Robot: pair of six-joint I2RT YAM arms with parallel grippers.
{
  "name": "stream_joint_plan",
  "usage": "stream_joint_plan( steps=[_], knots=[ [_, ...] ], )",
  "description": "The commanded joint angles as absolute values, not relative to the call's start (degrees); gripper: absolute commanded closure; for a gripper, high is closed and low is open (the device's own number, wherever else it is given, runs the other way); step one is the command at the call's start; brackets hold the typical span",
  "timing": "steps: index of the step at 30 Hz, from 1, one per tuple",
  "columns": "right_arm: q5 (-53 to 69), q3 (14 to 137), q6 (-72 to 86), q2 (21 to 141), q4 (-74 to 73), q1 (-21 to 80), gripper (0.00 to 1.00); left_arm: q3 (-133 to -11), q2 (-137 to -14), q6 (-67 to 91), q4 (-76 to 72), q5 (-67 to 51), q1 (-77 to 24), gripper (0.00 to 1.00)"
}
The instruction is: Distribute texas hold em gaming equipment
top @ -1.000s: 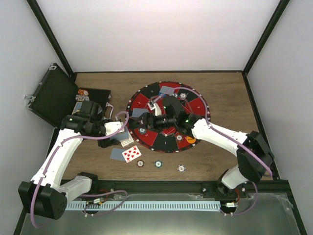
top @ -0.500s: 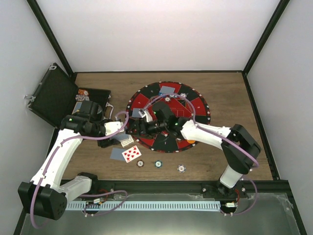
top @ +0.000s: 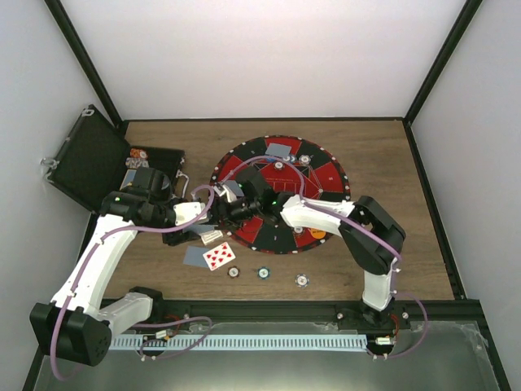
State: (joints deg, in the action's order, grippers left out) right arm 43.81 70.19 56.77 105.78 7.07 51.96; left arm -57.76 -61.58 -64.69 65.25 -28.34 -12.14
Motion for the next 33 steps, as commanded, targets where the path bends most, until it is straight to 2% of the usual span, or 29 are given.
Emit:
stream_joint_plan(
  steps=[1, 11, 22, 33],
  knots=[
    [45.9, 71.7, 57.2, 106.6, 8.2, 52.3, 0.3, -59.6, -60.7, -65.2, 65.3, -29.1, -12.0, 0.96],
    [44.0, 65.8, 56.2, 103.8, 7.6, 49.3, 0.43, -60.0, -60.7, -65.1, 65.6, -29.3, -12.0, 0.96],
    [41.5, 63.7, 55.0, 98.7, 4.9, 48.5, 0.74, -59.5, -60.5, -65.0, 65.1, -29.4, -11.9, 0.96],
    [40.0, 63.6, 53.9, 95.2, 2.1, 47.9, 0.91, -59.2, -60.5, -65.2, 64.9, -29.0, -12.0, 0.96]
  ],
)
